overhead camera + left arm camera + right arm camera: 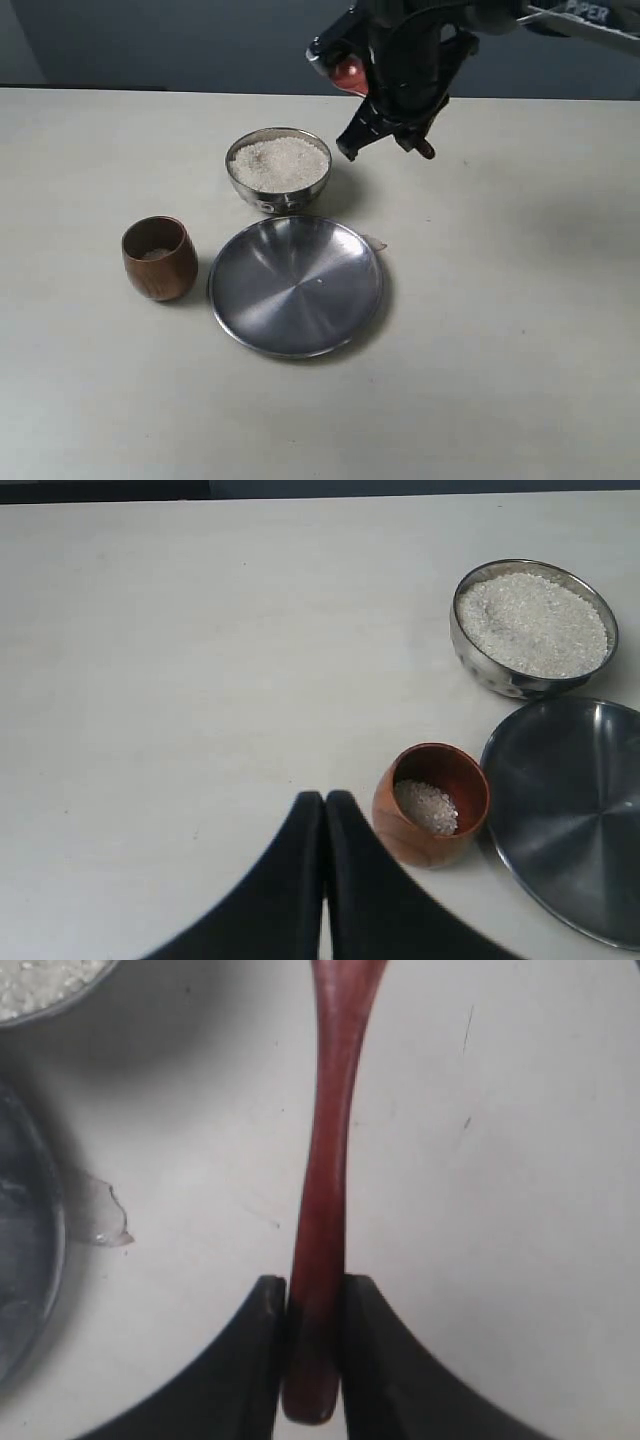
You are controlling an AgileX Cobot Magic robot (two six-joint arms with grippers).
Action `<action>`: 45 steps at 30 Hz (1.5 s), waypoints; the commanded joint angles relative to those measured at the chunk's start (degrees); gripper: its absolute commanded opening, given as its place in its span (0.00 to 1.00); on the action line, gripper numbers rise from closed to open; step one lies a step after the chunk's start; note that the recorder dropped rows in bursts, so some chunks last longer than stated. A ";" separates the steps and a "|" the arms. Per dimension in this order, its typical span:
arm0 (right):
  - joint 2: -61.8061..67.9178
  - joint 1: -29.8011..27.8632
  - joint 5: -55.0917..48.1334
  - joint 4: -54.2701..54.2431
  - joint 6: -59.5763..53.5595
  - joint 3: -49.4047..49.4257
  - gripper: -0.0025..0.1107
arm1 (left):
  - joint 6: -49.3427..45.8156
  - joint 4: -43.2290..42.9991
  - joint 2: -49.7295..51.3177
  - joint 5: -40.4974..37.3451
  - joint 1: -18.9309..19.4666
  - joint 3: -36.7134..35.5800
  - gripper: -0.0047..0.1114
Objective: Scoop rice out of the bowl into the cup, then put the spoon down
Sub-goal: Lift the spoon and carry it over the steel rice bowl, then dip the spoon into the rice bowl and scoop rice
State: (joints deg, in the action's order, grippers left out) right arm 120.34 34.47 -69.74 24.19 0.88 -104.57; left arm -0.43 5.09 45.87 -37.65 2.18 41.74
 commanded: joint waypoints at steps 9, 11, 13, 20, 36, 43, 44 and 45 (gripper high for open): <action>7.79 8.84 -0.22 20.94 4.77 -2.69 0.02 | -0.01 0.16 0.13 0.30 0.13 -0.05 0.04; 8.80 9.60 -0.22 23.87 5.24 -2.69 0.02 | -0.01 0.16 0.13 0.30 0.13 -0.05 0.04; 9.53 10.14 -0.22 25.45 5.21 -2.69 0.02 | -0.01 0.16 0.13 0.30 0.13 -0.05 0.04; 12.62 11.22 -0.22 28.41 5.09 -2.58 0.02 | -0.01 0.16 0.13 0.30 0.13 -0.05 0.04; 14.13 11.66 -0.22 30.76 3.69 -2.58 0.02 | -0.01 0.16 0.13 0.30 0.13 -0.05 0.04; 14.51 12.17 -0.22 29.85 3.32 1.98 0.02 | -0.01 0.16 0.13 0.30 0.13 -0.05 0.04; 14.51 12.30 -0.22 29.97 3.32 3.03 0.02 | -0.01 0.16 0.13 0.30 0.13 -0.05 0.04; 14.51 12.41 -0.22 30.12 3.32 3.94 0.02 | -0.01 0.16 0.13 0.30 0.13 -0.05 0.04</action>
State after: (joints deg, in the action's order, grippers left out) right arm 134.79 46.56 -69.71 53.76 4.55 -103.16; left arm -0.43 5.09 45.87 -37.65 2.18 41.74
